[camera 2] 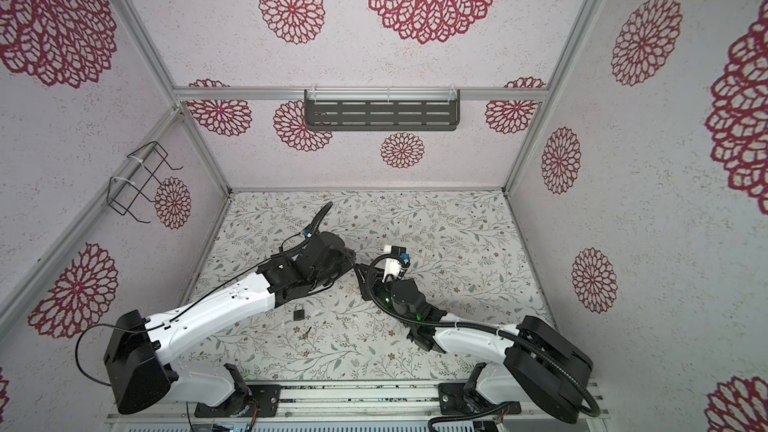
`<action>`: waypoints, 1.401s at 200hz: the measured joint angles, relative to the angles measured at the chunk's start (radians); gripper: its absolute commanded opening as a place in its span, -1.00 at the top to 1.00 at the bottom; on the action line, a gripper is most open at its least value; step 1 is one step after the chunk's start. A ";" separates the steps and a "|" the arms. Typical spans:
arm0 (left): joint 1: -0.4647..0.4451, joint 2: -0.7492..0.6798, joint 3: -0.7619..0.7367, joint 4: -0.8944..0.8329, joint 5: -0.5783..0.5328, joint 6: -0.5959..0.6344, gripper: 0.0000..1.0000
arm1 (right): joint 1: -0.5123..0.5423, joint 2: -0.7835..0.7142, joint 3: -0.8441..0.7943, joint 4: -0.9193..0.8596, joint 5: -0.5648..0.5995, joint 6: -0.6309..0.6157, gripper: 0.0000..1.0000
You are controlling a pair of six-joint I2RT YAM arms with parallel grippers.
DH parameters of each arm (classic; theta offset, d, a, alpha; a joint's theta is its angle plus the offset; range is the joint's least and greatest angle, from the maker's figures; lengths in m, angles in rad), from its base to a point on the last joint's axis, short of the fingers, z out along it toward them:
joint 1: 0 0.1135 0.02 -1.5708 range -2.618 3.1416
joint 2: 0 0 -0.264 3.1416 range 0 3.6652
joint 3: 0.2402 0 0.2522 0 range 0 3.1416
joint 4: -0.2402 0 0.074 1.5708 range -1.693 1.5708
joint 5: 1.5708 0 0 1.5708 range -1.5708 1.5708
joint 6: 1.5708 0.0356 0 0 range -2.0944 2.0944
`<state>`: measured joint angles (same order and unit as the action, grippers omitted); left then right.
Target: Unlock with the key
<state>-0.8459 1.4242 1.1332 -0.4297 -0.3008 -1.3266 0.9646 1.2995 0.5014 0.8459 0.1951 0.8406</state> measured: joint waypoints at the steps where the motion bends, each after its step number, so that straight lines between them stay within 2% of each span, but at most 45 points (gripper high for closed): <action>1: 0.000 0.000 0.000 0.000 0.000 0.000 1.00 | 0.000 0.000 0.000 0.000 -0.001 0.000 0.58; 23: 0.000 0.000 0.000 0.000 0.000 0.000 1.00 | -0.003 0.003 0.013 -0.013 -0.014 0.002 0.66; 127: 0.000 0.000 0.000 0.005 -0.003 0.010 1.00 | -0.018 0.050 0.059 -0.060 -0.043 0.019 0.75; 218: 0.007 -0.012 -0.010 0.008 -0.005 0.008 1.00 | -0.022 0.065 0.086 -0.079 -0.059 0.079 1.00; 280: 0.015 -0.061 -0.069 0.063 0.011 -0.019 1.00 | -0.024 0.072 0.089 -0.052 -0.095 0.153 1.00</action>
<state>-0.8307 1.3632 1.0641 -0.3672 -0.2901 -1.3457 0.9401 1.3712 0.5907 0.7937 0.0998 0.9939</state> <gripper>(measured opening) 0.338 0.046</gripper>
